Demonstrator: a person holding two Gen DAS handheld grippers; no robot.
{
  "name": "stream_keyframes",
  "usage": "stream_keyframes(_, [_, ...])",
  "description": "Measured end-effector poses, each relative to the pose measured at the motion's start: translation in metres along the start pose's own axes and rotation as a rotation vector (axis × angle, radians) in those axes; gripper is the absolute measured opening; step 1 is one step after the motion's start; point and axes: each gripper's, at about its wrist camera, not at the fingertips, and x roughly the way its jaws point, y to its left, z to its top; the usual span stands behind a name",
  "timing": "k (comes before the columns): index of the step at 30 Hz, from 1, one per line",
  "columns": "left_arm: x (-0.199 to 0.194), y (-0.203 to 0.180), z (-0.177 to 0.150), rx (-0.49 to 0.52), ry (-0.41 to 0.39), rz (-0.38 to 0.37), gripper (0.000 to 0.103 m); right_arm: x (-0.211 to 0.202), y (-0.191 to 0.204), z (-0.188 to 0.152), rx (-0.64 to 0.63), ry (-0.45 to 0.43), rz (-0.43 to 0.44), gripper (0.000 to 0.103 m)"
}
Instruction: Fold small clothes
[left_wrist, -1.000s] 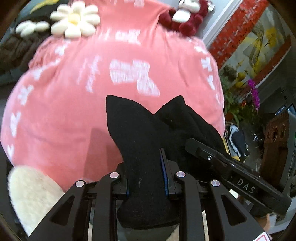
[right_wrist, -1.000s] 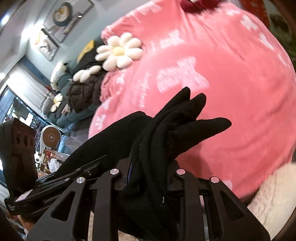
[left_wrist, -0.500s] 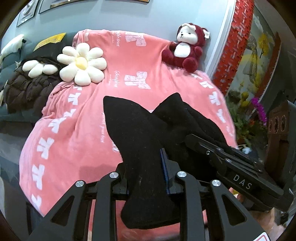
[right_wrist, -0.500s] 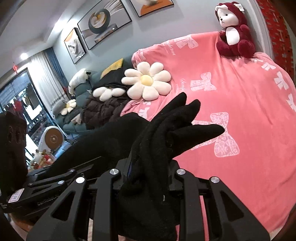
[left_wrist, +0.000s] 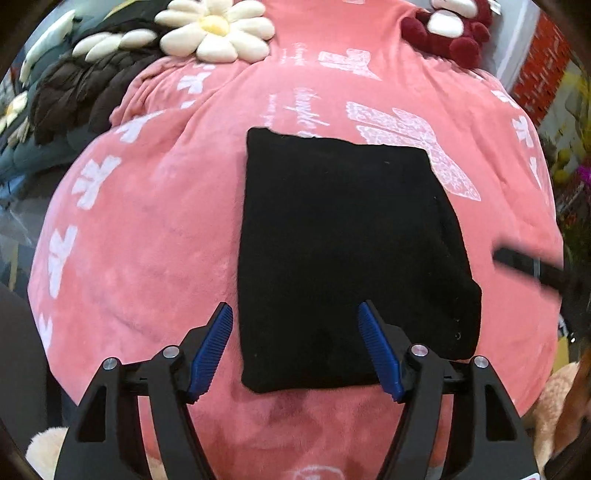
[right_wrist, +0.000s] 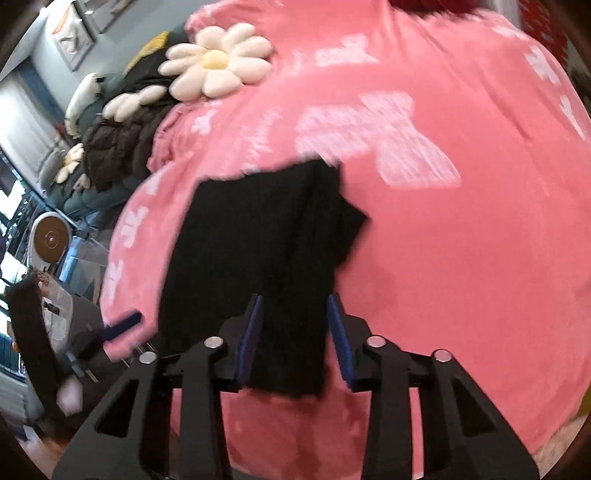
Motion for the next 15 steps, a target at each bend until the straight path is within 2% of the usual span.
stream_keyframes(1, [0.002,-0.003,-0.001,0.019,-0.003,0.011,0.068,0.004,0.006,0.003,-0.013,-0.001,0.002,0.021])
stream_keyframes(3, [0.004,-0.006,-0.003,0.043,-0.006,0.029,0.068,0.019,0.016,0.013,-0.048,0.019,-0.016,0.015])
stream_keyframes(8, [0.016,0.003,-0.005,0.014,0.023,0.021,0.068,0.083,0.008,0.006,-0.049,0.156,-0.125,0.014])
stream_keyframes(11, [0.019,0.007,-0.006,0.004,0.032,0.012,0.068,0.078,0.007,0.009,-0.016,0.135,-0.111,0.014])
stream_keyframes(15, [0.024,0.01,-0.006,-0.003,0.045,-0.005,0.068,0.053,0.01,0.01,0.014,0.053,-0.092,0.015])
